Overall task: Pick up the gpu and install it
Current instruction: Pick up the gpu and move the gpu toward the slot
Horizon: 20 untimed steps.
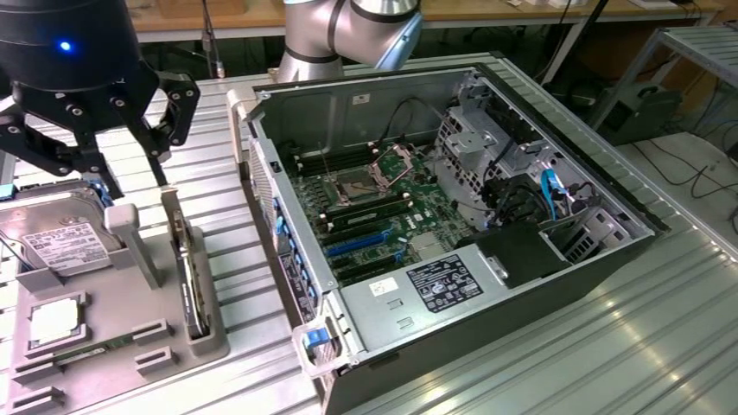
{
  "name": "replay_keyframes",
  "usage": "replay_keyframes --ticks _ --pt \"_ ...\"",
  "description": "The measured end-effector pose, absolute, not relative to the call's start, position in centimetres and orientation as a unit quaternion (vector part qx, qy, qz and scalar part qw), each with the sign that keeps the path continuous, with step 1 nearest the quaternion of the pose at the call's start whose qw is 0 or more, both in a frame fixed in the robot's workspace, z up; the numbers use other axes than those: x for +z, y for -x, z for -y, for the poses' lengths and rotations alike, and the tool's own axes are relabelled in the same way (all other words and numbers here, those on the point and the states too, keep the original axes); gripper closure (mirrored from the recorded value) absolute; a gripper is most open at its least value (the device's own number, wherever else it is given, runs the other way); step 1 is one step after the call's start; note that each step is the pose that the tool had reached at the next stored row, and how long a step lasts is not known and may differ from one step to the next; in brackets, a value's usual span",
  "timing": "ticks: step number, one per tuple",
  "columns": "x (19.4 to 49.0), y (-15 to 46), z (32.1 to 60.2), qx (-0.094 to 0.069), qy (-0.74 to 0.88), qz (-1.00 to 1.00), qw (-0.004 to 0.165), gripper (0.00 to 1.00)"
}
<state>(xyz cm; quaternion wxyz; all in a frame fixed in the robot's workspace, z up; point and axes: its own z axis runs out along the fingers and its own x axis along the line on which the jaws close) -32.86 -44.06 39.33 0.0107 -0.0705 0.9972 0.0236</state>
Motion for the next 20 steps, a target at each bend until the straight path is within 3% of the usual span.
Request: replay_keyframes --ticks 1,20 --pt "39.33 32.86 44.11 0.024 0.071 -0.997 0.011 0.58" --pt "38.44 32.86 44.64 0.023 0.05 -0.998 0.011 0.58"
